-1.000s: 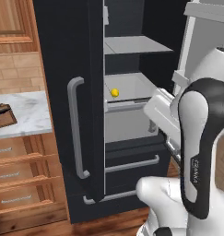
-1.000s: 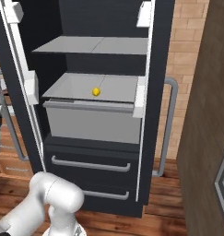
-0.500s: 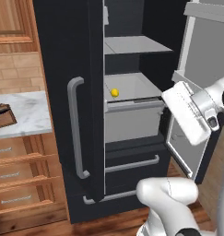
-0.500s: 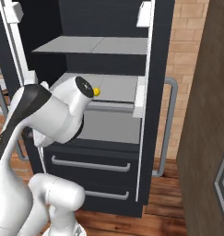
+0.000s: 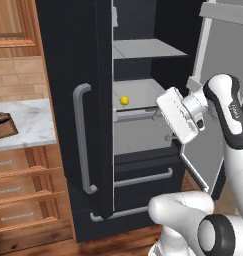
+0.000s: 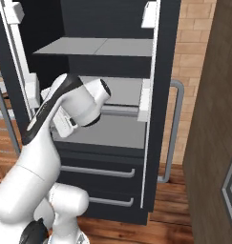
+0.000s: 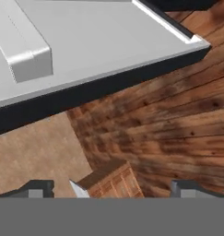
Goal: Retrieve a lemon from the fridge and place it on the cutting board with the fish.
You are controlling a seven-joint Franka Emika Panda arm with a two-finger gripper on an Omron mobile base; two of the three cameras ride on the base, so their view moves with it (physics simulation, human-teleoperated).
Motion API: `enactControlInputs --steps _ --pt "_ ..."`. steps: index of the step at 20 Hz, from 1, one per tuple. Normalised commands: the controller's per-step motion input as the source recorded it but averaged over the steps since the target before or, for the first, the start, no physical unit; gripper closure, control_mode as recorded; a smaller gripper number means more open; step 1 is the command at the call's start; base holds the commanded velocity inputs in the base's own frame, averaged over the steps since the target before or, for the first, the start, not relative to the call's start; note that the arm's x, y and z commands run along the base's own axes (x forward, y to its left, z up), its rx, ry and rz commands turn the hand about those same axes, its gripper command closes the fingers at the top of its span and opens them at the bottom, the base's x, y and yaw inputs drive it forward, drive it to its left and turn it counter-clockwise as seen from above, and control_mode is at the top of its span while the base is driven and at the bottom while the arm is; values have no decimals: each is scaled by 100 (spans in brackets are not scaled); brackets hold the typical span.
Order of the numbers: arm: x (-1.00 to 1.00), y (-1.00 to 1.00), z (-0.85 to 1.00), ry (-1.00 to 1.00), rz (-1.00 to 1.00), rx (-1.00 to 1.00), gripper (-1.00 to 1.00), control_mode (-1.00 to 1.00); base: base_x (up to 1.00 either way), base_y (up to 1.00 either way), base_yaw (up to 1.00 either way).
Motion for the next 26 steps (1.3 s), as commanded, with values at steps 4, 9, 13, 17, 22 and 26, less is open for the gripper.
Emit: enactControlInputs --steps 4,9,13,17,22,26 --pt "87 66 -28 -12 11 2 -100 -100 0 0 0" --pt "57 82 -29 -6 -7 0 -100 -100 0 0 0" --pt "40 65 -18 -12 -9 0 -100 -100 0 0 0" --pt "51 22 -13 -6 -11 0 -100 -100 0 0 0" --pt "16 45 -7 -8 -10 3 -100 -100 0 0 0" --pt "-33 99 -9 -14 -16 2 -100 -100 0 0 0"
